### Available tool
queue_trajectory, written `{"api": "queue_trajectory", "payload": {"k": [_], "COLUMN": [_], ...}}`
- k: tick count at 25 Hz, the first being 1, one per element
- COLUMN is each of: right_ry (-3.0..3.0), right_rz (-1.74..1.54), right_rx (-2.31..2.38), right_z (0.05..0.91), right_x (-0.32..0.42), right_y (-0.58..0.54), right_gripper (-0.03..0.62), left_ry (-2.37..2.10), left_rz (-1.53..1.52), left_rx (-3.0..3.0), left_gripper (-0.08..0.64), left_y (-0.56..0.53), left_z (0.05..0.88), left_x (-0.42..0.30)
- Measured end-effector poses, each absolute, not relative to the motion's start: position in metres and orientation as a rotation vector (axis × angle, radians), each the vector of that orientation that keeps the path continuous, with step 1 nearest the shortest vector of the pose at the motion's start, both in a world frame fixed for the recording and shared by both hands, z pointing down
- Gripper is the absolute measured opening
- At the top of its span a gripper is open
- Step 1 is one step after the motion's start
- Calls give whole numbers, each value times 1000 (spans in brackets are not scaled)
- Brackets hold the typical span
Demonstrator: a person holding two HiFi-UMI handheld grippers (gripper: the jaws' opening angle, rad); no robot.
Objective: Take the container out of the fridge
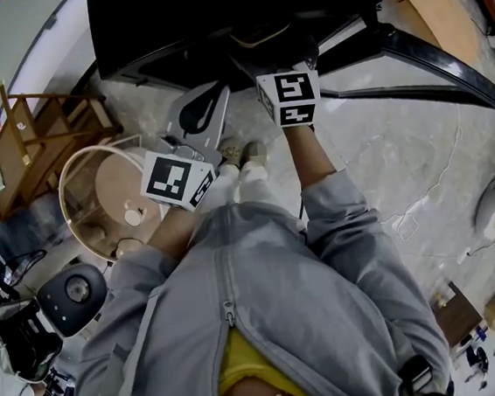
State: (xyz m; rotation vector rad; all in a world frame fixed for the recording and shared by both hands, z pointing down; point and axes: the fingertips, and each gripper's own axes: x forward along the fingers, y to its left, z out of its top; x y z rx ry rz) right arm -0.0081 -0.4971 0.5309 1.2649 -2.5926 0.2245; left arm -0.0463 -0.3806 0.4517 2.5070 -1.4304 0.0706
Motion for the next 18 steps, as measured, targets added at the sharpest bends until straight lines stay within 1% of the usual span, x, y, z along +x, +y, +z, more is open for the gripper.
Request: {"api": "queue_trajectory", "payload": {"k": [6, 8, 9, 18], "right_ry": [-2613, -2603, -2602, -2572], "right_rz": [180, 161, 152, 163], "right_rx": [1261, 1259, 1264, 1376], "right_z": [524, 524, 523, 503], "right_x": [-16, -16, -15, 10], "right_y": [-511, -510, -509, -465], "right_gripper": [555, 519, 515, 500], "left_ry": [-1461, -1469, -1472, -1446], "left_rz": [78, 81, 83, 59], "left_rx": [2484, 2480, 2478, 2510], "left_gripper": [3, 3, 3, 3], "left_y": [-370, -368, -366, -357], "left_z": [452, 451, 451, 445], "left_x": [-56, -58, -59, -51]}}
